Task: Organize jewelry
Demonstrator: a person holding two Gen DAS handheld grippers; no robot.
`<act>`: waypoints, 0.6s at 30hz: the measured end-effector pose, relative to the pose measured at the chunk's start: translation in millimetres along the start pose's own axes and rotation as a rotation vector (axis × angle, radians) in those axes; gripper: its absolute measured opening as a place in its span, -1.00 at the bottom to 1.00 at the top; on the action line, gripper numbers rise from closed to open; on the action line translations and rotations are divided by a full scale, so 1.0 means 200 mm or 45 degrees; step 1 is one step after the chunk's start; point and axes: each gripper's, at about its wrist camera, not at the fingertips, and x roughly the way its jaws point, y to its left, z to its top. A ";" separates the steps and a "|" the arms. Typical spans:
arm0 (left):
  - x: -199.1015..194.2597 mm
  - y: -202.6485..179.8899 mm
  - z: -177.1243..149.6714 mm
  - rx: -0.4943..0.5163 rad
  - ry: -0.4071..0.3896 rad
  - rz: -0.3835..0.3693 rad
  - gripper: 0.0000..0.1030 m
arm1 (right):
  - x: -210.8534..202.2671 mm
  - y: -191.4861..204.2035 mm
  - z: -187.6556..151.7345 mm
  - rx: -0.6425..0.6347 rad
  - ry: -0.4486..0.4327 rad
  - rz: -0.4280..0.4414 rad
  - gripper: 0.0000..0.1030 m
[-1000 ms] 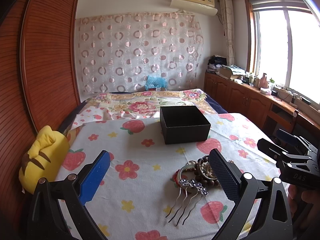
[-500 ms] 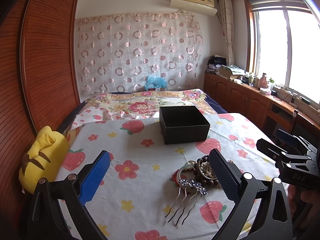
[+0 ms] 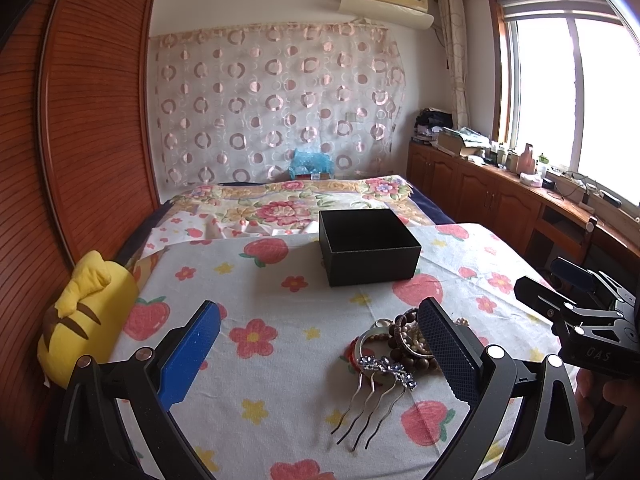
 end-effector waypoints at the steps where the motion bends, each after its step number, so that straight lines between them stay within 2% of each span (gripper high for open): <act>1: 0.00 0.00 0.00 -0.002 0.004 -0.001 0.85 | 0.00 0.00 0.00 0.000 0.003 -0.001 0.95; 18: 0.18 -0.05 -0.08 0.035 0.143 -0.085 0.85 | 0.11 -0.09 -0.17 -0.037 0.135 0.009 0.95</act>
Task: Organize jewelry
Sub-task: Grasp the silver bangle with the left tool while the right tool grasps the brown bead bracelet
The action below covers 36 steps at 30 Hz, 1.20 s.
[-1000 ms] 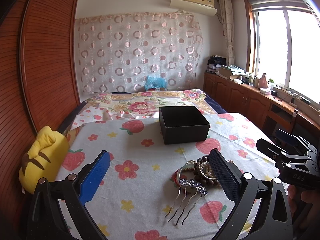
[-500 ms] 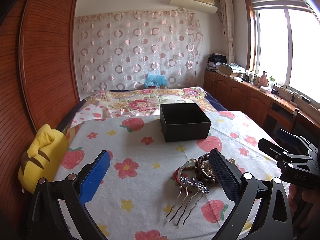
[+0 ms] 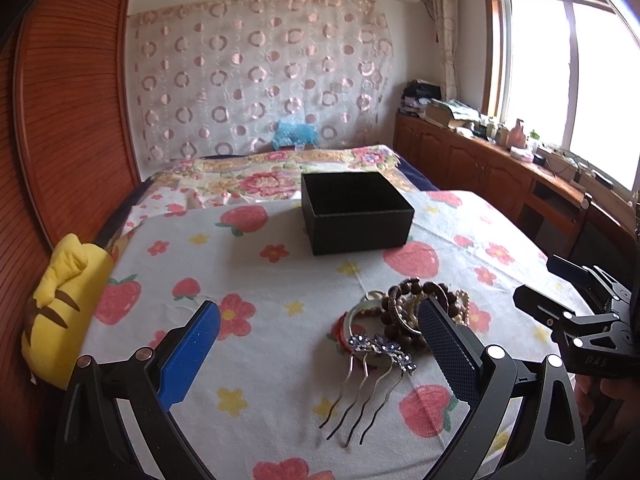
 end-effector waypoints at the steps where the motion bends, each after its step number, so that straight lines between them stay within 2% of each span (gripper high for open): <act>1: 0.01 0.00 0.00 0.007 0.008 -0.011 0.85 | 0.01 0.00 0.00 -0.002 0.009 -0.001 0.95; 15: 0.20 -0.14 0.01 0.143 0.088 -0.146 0.85 | 0.07 -0.02 -0.08 -0.017 0.089 0.027 0.95; 17: 0.23 -0.16 0.02 0.152 0.108 -0.187 0.75 | 0.07 -0.02 -0.08 -0.014 0.090 0.030 0.95; 22: 0.33 -0.16 0.04 0.136 0.184 -0.257 0.23 | 0.08 -0.02 -0.08 -0.024 0.092 0.035 0.95; 26: 0.41 -0.17 0.05 0.120 0.251 -0.317 0.02 | 0.08 -0.01 -0.09 -0.026 0.095 0.041 0.95; 27: 0.42 -0.17 0.05 0.122 0.263 -0.328 -0.11 | 0.08 -0.01 -0.09 -0.027 0.094 0.040 0.95; 33: 0.49 -0.19 0.04 0.128 0.312 -0.364 -0.46 | 0.07 0.00 -0.07 -0.043 0.098 0.048 0.95; 36: 0.49 -0.19 0.04 0.121 0.316 -0.358 -0.80 | 0.08 0.01 -0.06 -0.056 0.101 0.056 0.95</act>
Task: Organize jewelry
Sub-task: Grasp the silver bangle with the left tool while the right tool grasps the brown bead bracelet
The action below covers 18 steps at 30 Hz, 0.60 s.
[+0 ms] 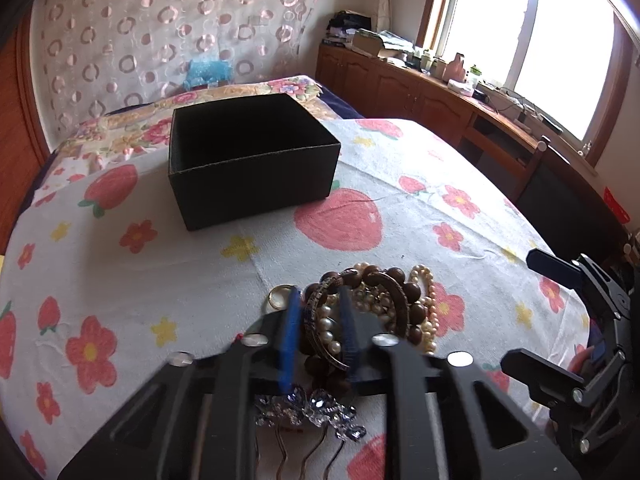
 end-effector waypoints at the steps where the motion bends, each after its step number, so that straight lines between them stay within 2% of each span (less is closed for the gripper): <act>1: -0.01 0.00 0.00 -0.002 -0.005 -0.003 -0.81 | 0.00 0.00 0.00 -0.006 0.004 0.005 0.95; 5: -0.05 0.02 -0.01 -0.004 -0.038 0.002 -0.86 | 0.02 0.01 0.02 -0.031 0.027 0.038 0.93; 8: -0.10 0.02 -0.02 -0.003 -0.083 0.038 -0.86 | 0.05 0.02 0.05 -0.052 0.056 0.067 0.78; 10: -0.15 0.03 -0.03 -0.009 -0.119 0.061 -0.86 | 0.08 0.02 0.07 -0.070 0.080 0.085 0.61; 18: -0.29 0.09 -0.06 -0.085 -0.216 0.084 -0.86 | 0.23 0.04 0.14 -0.132 0.194 0.164 0.16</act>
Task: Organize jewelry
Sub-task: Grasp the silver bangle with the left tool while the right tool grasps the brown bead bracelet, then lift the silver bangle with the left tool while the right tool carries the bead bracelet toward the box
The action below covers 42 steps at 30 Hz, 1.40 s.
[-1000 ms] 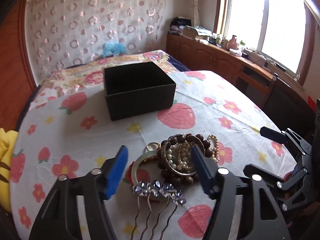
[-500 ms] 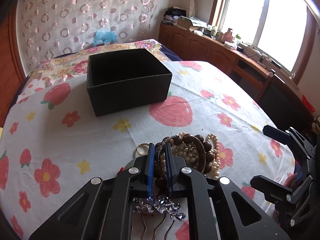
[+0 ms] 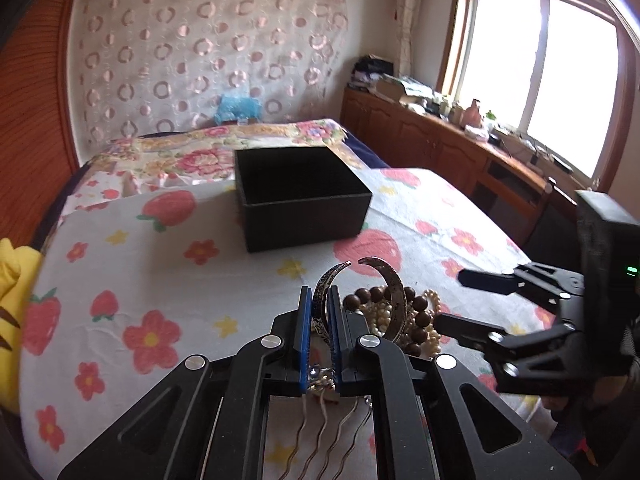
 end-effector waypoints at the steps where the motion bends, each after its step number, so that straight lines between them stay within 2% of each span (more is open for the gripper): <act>1: -0.01 0.01 0.00 -0.007 -0.007 0.003 -0.86 | 0.02 0.00 0.01 0.001 0.019 0.011 0.11; 11: -0.08 0.05 -0.02 -0.017 -0.044 0.032 -0.86 | 0.16 -0.01 0.06 0.032 0.143 0.135 -0.13; 15: -0.09 0.06 -0.03 -0.023 -0.044 0.038 -0.86 | 0.15 0.02 0.08 0.007 0.137 0.128 -0.54; 17: -0.09 0.06 -0.04 -0.026 -0.047 0.039 -0.86 | 0.13 0.03 0.09 -0.010 0.124 0.126 -0.59; 18: -0.10 0.06 -0.04 -0.027 -0.048 0.040 -0.86 | 0.12 0.03 0.09 -0.017 0.118 0.129 -0.71; 28: -0.11 0.08 -0.03 -0.038 -0.065 0.045 -0.86 | -0.02 0.06 0.20 -0.076 0.002 0.129 -0.72; 42: -0.07 0.11 0.05 -0.029 -0.077 0.070 -0.86 | -0.15 0.06 0.45 -0.138 -0.136 0.106 -0.72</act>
